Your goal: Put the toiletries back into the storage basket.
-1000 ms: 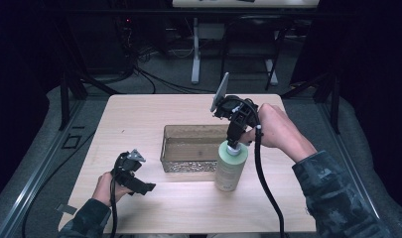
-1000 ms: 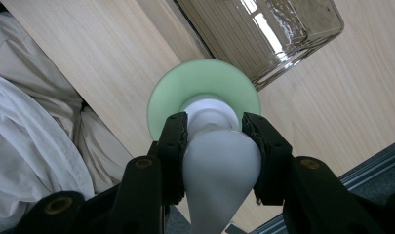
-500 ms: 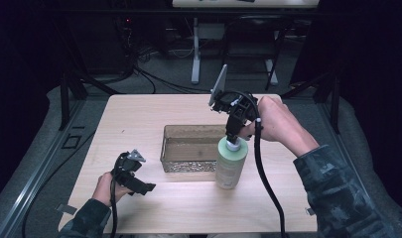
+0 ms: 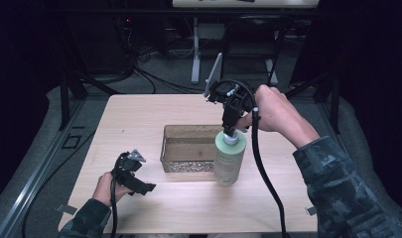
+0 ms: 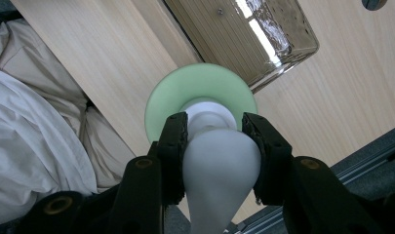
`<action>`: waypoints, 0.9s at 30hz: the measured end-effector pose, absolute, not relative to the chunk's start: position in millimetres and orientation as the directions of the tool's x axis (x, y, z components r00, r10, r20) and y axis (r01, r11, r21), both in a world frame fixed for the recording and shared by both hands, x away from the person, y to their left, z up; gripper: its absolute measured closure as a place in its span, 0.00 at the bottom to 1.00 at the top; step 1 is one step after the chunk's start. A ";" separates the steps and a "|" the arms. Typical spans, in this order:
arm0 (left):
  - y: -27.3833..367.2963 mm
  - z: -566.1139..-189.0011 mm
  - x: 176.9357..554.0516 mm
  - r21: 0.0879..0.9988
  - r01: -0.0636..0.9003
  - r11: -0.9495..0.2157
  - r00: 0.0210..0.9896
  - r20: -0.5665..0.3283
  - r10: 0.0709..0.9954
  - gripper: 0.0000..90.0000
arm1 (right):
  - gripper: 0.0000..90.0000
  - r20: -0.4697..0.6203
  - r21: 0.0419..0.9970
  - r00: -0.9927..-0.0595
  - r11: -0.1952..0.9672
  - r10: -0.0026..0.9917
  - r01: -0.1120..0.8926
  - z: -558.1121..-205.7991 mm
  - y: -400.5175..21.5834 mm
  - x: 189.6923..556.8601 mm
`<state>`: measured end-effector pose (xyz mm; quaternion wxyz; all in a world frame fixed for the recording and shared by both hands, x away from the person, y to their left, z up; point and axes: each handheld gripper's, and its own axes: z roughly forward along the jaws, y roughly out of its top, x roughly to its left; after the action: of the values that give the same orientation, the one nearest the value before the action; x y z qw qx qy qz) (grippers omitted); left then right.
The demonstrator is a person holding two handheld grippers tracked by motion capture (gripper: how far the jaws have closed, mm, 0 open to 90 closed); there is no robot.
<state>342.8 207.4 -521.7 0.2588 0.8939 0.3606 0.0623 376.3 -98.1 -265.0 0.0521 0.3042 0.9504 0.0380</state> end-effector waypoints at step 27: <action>205.8 -524.5 344.1 0.503 0.614 -0.609 0.733 -0.078 0.675 0.00 | 0.70 -0.123 0.141 -0.787 0.796 0.604 0.589 -227.0 -93.6 390.8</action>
<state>344.1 205.8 -524.5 0.2569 0.8948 0.3601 0.0597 390.8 -93.6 -227.0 0.0813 0.3159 0.9441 0.0477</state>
